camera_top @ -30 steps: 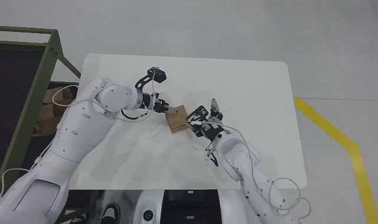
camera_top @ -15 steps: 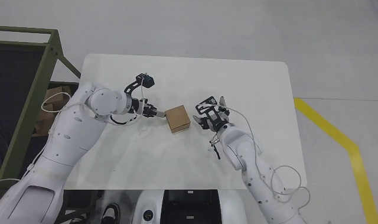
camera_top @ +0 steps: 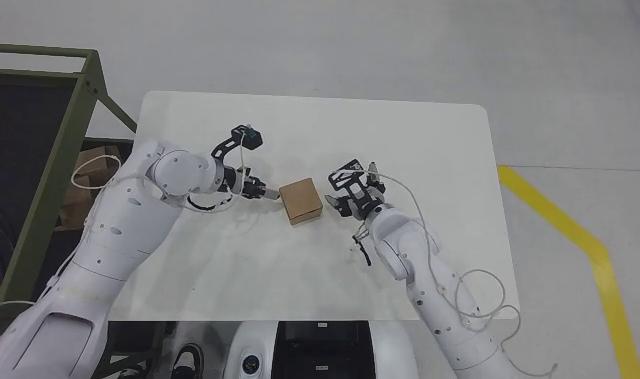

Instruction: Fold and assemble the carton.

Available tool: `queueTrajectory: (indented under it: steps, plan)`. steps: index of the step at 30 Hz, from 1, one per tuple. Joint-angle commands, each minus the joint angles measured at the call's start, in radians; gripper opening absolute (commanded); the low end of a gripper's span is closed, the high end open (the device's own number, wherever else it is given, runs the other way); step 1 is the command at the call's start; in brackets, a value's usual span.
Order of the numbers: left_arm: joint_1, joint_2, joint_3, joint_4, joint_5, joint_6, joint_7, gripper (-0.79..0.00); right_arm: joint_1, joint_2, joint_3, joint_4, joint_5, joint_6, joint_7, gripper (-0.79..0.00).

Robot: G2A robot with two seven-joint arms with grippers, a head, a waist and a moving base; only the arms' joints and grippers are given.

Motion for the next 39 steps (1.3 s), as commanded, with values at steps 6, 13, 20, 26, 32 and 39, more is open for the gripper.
queueTrajectory:
  steps: [6,13,20,26,32,39]
  plan:
    - [0.007,0.002,0.003,-0.006,0.008,0.007,0.0,-0.058,0.007,0.001,-0.004,0.01,-0.001,-0.024,0.001,0.0]
    - [-0.01,-0.005,0.026,0.002,0.02,0.03,0.006,-0.058,0.0,0.004,-0.024,0.001,-0.046,-0.034,-0.021,0.0]
    - [-0.037,-0.014,0.054,0.013,0.024,0.046,0.009,-0.049,-0.007,0.008,-0.041,-0.018,-0.094,-0.07,-0.018,0.0]
    - [-0.055,-0.019,0.068,0.022,0.023,0.052,0.009,-0.046,-0.024,0.013,-0.05,-0.036,-0.123,-0.094,-0.022,0.0]
    - [-0.063,-0.021,0.067,0.029,0.02,0.054,0.012,-0.04,-0.07,0.022,-0.017,-0.072,-0.135,-0.072,-0.034,0.0]
    - [-0.035,-0.007,0.017,-0.012,-0.027,-0.008,0.009,-0.052,-0.156,0.044,0.048,-0.127,-0.108,-0.15,-0.165,0.0]
